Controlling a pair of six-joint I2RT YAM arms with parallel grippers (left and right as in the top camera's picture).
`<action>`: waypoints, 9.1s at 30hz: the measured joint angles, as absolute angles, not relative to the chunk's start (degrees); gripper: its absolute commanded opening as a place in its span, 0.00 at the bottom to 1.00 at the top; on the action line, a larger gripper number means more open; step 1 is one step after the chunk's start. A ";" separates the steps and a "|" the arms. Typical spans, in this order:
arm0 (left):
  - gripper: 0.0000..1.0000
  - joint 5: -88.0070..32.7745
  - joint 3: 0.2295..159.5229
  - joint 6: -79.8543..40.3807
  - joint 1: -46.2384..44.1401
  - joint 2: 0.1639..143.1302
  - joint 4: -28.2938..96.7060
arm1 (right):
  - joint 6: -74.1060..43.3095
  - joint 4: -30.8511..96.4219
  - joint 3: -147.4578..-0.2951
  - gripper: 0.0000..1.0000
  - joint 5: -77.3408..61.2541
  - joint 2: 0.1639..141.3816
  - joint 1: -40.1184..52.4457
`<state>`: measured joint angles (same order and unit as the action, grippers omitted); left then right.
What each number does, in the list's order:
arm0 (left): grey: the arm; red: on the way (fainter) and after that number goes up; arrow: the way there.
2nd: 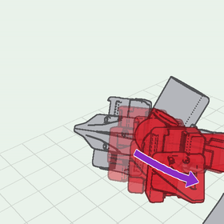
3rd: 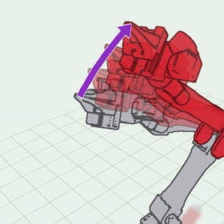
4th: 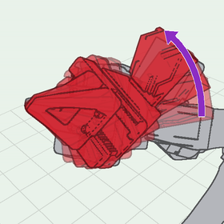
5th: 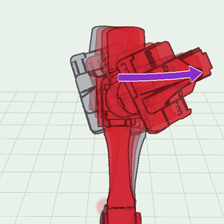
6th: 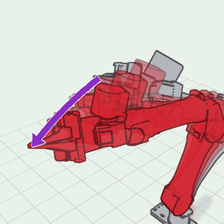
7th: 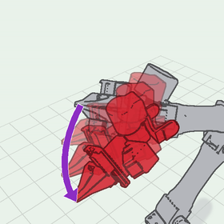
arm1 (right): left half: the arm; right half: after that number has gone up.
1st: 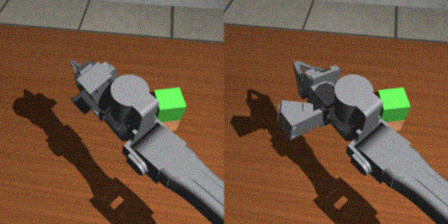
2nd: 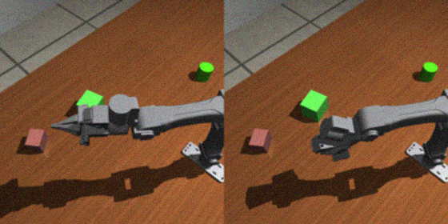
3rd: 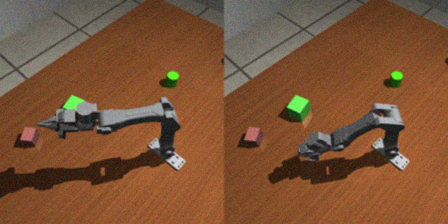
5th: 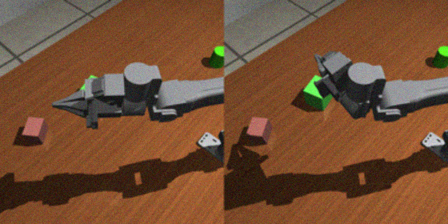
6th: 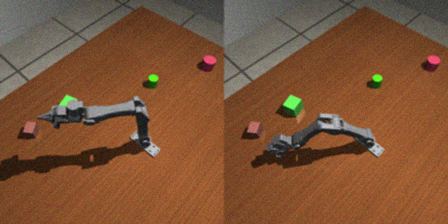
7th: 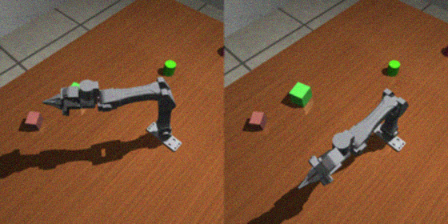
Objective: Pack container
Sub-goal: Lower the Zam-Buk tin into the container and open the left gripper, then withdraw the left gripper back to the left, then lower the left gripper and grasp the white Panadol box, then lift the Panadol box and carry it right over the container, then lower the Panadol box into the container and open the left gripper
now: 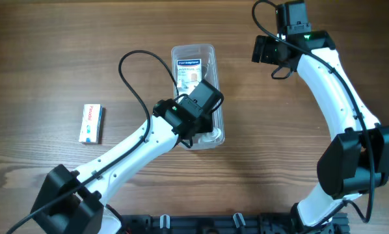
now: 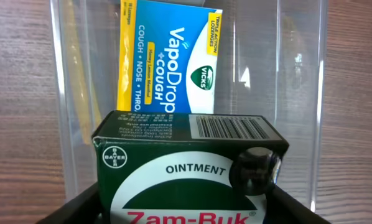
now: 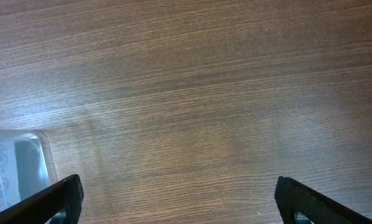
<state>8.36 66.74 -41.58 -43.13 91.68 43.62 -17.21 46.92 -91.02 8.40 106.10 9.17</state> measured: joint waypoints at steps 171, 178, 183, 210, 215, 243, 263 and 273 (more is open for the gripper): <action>0.89 -7.01 63.48 -7.53 12.71 103.37 44.29 | -17.21 46.89 -91.02 1.00 8.43 106.10 9.17; 0.86 -7.46 63.48 -7.55 12.64 103.37 46.26 | -17.21 46.89 -91.02 1.00 8.43 106.10 9.17; 0.89 -7.60 63.46 -7.68 12.38 103.37 46.33 | -17.21 46.89 -91.02 1.00 8.43 106.10 9.17; 0.56 -5.21 58.65 -11.05 12.34 102.67 40.53 | -17.21 46.89 -91.02 1.00 8.43 106.10 9.17; 0.52 -5.21 58.65 -11.05 12.34 102.67 39.57 | -17.21 46.89 -91.02 1.00 8.43 106.10 9.17; 0.48 -7.20 77.71 -15.40 1.48 102.61 45.30 | -17.21 46.89 -91.02 1.00 8.40 106.10 9.17; 0.50 -0.58 90.94 -20.56 -29.85 102.17 41.01 | -17.21 46.89 -91.02 1.00 8.43 106.10 9.17; 0.49 1.50 90.94 -24.12 -31.51 105.75 44.05 | -17.21 46.89 -91.02 1.00 8.43 106.10 9.17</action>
<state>1.50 90.94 -24.12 -31.51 105.75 44.05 -17.21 46.89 -91.02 8.43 106.10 9.17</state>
